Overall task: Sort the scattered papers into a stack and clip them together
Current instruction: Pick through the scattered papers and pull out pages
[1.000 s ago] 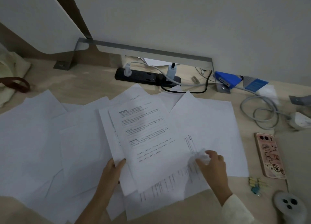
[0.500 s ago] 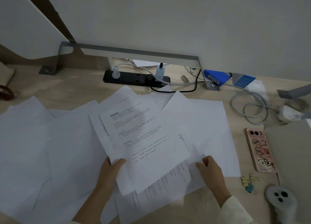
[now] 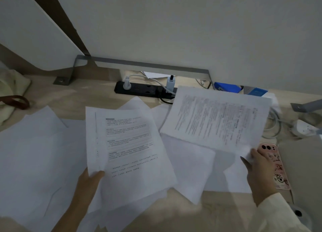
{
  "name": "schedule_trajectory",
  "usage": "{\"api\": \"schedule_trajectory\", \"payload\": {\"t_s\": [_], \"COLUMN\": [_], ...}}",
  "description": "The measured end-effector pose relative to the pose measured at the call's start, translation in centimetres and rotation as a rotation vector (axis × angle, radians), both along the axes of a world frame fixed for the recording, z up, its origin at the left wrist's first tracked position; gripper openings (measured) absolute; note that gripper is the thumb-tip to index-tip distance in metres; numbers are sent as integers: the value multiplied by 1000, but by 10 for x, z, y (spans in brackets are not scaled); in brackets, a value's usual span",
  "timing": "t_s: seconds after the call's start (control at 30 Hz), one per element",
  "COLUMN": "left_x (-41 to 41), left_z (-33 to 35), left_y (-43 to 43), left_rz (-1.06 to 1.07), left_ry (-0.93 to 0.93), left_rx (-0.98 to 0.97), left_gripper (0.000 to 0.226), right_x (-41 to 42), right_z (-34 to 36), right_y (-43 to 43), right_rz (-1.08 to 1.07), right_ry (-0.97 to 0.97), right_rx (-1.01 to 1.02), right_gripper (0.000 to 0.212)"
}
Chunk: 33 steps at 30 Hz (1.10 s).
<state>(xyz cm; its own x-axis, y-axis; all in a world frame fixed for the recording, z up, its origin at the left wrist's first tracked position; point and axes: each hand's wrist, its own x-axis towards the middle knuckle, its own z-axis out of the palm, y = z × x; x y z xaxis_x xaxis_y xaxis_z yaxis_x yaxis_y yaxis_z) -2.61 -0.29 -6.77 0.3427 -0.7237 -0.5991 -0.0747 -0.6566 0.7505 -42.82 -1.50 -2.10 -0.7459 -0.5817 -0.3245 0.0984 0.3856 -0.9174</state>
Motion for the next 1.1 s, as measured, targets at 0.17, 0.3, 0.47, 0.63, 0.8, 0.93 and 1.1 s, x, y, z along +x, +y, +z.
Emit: {"api": "schedule_trajectory", "payload": {"t_s": [0.17, 0.3, 0.47, 0.63, 0.8, 0.93, 1.1], "left_x": [8, 9, 21, 28, 24, 15, -2], "left_z": [-2, 0, -3, -8, -18, -18, -22], "left_y": [5, 1, 3, 4, -3, -2, 4], "left_rz": [-17, -45, -171, -194, -105, -226, -246], "left_ry": [17, 87, 174, 329, 376, 333, 293], "left_rx": [61, 64, 157, 234, 310, 228, 106], "left_gripper": [48, 47, 52, 53, 60, 38, 38], "right_x": [10, 21, 39, 59, 98, 142, 162], "right_z": [-1, -16, -19, -23, -31, -36, -39], "right_y": [-3, -8, -24, -50, -80, -95, -96], "right_rz": [109, 416, 715, 997, 1094, 1057, 983], "right_ry": [-223, -195, 2, 430, 739, 789, 669], "right_rx": [-26, 141, 373, 519, 448, 326, 176], "right_gripper": [31, 23, 21, 21, 26, 28, 27]}}
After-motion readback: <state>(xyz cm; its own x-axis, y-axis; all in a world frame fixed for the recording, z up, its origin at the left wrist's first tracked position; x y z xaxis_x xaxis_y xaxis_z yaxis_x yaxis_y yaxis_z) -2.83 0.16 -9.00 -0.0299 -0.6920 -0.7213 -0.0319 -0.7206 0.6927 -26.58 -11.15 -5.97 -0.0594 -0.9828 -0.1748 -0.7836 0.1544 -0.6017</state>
